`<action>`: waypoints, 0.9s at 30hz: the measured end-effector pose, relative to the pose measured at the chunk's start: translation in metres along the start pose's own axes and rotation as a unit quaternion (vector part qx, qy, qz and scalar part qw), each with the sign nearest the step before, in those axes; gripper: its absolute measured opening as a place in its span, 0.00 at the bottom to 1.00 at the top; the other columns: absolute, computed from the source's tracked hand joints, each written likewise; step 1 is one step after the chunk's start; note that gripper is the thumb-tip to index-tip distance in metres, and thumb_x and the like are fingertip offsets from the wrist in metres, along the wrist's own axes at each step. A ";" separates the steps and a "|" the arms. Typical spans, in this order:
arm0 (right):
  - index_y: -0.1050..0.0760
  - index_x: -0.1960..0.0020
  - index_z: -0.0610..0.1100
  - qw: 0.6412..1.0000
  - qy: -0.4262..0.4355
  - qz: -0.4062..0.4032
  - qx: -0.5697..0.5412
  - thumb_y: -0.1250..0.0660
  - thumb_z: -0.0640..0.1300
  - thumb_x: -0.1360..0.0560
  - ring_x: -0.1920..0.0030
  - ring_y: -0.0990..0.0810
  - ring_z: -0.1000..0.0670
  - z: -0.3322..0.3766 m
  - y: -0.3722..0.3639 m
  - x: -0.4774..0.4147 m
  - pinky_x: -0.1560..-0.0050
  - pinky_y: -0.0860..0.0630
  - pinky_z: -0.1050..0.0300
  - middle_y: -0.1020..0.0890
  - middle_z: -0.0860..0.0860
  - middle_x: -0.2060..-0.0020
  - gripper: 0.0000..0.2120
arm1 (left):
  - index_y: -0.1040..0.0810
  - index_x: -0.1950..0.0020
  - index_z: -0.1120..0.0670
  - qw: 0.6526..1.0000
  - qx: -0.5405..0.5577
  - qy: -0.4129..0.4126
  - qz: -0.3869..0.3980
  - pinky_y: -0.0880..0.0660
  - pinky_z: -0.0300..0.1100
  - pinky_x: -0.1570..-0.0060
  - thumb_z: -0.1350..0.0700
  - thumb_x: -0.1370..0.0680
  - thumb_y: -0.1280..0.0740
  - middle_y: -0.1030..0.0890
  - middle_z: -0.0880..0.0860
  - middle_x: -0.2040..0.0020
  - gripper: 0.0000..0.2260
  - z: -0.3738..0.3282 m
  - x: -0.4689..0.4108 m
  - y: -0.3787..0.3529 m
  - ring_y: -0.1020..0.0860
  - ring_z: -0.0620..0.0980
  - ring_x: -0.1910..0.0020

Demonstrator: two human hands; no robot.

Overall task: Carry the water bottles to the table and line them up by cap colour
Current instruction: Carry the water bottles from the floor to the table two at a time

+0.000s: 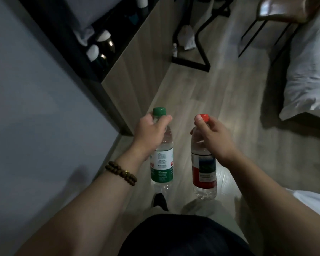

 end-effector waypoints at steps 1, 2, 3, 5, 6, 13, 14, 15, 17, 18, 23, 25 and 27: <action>0.23 0.50 0.46 1.000 0.004 -0.010 0.002 0.37 0.61 0.19 0.62 0.15 0.51 0.005 0.006 -0.012 0.54 0.16 0.47 0.14 0.50 0.61 0.18 | 0.18 0.55 0.56 1.000 -0.006 -0.008 0.003 0.17 0.57 0.50 0.35 0.34 0.30 0.14 0.54 0.60 0.24 -0.008 -0.015 -0.006 0.15 0.53 0.59; 0.23 0.51 0.47 1.000 0.003 -0.022 0.004 0.37 0.62 0.19 0.62 0.14 0.52 0.010 0.015 -0.031 0.55 0.16 0.48 0.14 0.51 0.61 0.19 | 0.18 0.55 0.56 1.000 -0.010 -0.013 0.012 0.17 0.60 0.50 0.35 0.33 0.29 0.14 0.55 0.60 0.25 -0.018 -0.034 -0.015 0.15 0.57 0.58; 0.23 0.50 0.47 1.000 0.000 -0.030 0.009 0.37 0.63 0.20 0.62 0.14 0.52 0.014 0.024 -0.050 0.55 0.16 0.48 0.14 0.52 0.61 0.18 | 0.18 0.54 0.57 1.000 -0.009 -0.017 0.020 0.17 0.63 0.51 0.34 0.33 0.28 0.14 0.56 0.59 0.26 -0.027 -0.054 -0.024 0.15 0.60 0.56; 0.22 0.49 0.49 0.999 -0.001 -0.038 0.018 0.37 0.63 0.20 0.61 0.14 0.51 0.022 0.041 -0.091 0.52 0.16 0.46 0.14 0.51 0.60 0.18 | 0.19 0.53 0.56 0.999 -0.007 -0.025 0.034 0.18 0.65 0.51 0.32 0.32 0.27 0.14 0.58 0.57 0.27 -0.043 -0.094 -0.044 0.15 0.62 0.55; 0.22 0.49 0.49 0.999 0.002 -0.042 0.024 0.37 0.63 0.20 0.60 0.14 0.51 0.027 0.051 -0.113 0.50 0.16 0.44 0.14 0.51 0.60 0.18 | 0.19 0.53 0.55 0.999 -0.011 -0.033 0.040 0.18 0.65 0.50 0.31 0.32 0.27 0.14 0.58 0.57 0.28 -0.053 -0.116 -0.055 0.15 0.61 0.55; 0.25 0.45 0.46 0.998 0.029 -0.014 0.046 0.37 0.63 0.20 0.54 0.15 0.45 0.076 0.111 -0.279 0.45 0.19 0.35 0.16 0.48 0.56 0.19 | 0.19 0.57 0.53 0.995 -0.062 -0.082 -0.015 0.18 0.49 0.53 0.32 0.27 0.32 0.14 0.48 0.61 0.23 -0.126 -0.255 -0.116 0.15 0.46 0.60; 0.25 0.45 0.45 0.997 0.039 -0.007 0.064 0.37 0.63 0.20 0.54 0.16 0.44 0.084 0.113 -0.287 0.45 0.20 0.35 0.16 0.47 0.55 0.20 | 0.19 0.57 0.53 0.994 -0.064 -0.083 -0.016 0.18 0.50 0.52 0.32 0.27 0.32 0.14 0.49 0.61 0.23 -0.132 -0.260 -0.119 0.15 0.47 0.60; 0.26 0.45 0.45 0.995 0.045 0.004 0.087 0.37 0.64 0.20 0.54 0.16 0.45 0.095 0.121 -0.307 0.45 0.20 0.35 0.16 0.47 0.56 0.21 | 0.19 0.57 0.53 0.994 -0.068 -0.082 -0.015 0.18 0.50 0.52 0.32 0.27 0.33 0.14 0.50 0.61 0.24 -0.144 -0.275 -0.127 0.15 0.47 0.60; 0.27 0.45 0.45 0.990 0.052 0.033 0.126 0.38 0.65 0.21 0.55 0.16 0.47 0.122 0.140 -0.357 0.45 0.20 0.37 0.16 0.48 0.56 0.22 | 0.19 0.56 0.53 0.995 -0.062 -0.077 -0.031 0.18 0.49 0.52 0.32 0.28 0.33 0.14 0.49 0.60 0.23 -0.174 -0.315 -0.143 0.15 0.46 0.59; 0.27 0.44 0.45 0.988 0.057 0.042 0.137 0.38 0.65 0.21 0.55 0.16 0.47 0.134 0.149 -0.380 0.45 0.20 0.37 0.16 0.48 0.56 0.22 | 0.19 0.56 0.52 0.994 -0.057 -0.077 -0.044 0.19 0.48 0.51 0.31 0.28 0.33 0.14 0.48 0.60 0.23 -0.189 -0.331 -0.149 0.15 0.46 0.58; 0.28 0.44 0.43 0.982 0.103 0.057 0.146 0.37 0.61 0.19 0.56 0.17 0.46 0.190 0.178 -0.486 0.47 0.20 0.39 0.17 0.45 0.57 0.20 | 0.20 0.57 0.52 0.994 -0.040 -0.084 -0.065 0.18 0.51 0.50 0.32 0.28 0.33 0.14 0.50 0.61 0.22 -0.242 -0.418 -0.176 0.15 0.49 0.58; 0.27 0.46 0.44 0.981 0.119 0.050 0.148 0.37 0.61 0.19 0.58 0.17 0.49 0.202 0.189 -0.528 0.52 0.20 0.43 0.17 0.45 0.58 0.20 | 0.20 0.57 0.51 0.993 -0.036 -0.091 -0.062 0.19 0.49 0.52 0.32 0.28 0.33 0.14 0.49 0.61 0.22 -0.257 -0.457 -0.187 0.15 0.48 0.58; 0.27 0.47 0.48 0.979 0.129 0.044 0.154 0.38 0.64 0.20 0.59 0.18 0.54 0.212 0.199 -0.572 0.57 0.22 0.52 0.16 0.49 0.59 0.19 | 0.20 0.58 0.50 0.993 -0.030 -0.099 -0.056 0.21 0.45 0.55 0.32 0.28 0.33 0.14 0.47 0.61 0.21 -0.269 -0.502 -0.199 0.16 0.45 0.59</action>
Point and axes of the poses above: each hand's wrist, its own x-axis away from the middle knuckle, its own y-axis out of the back of the hand, z = x × y, the point moved 10 cm from there along -x, towards the middle knuckle
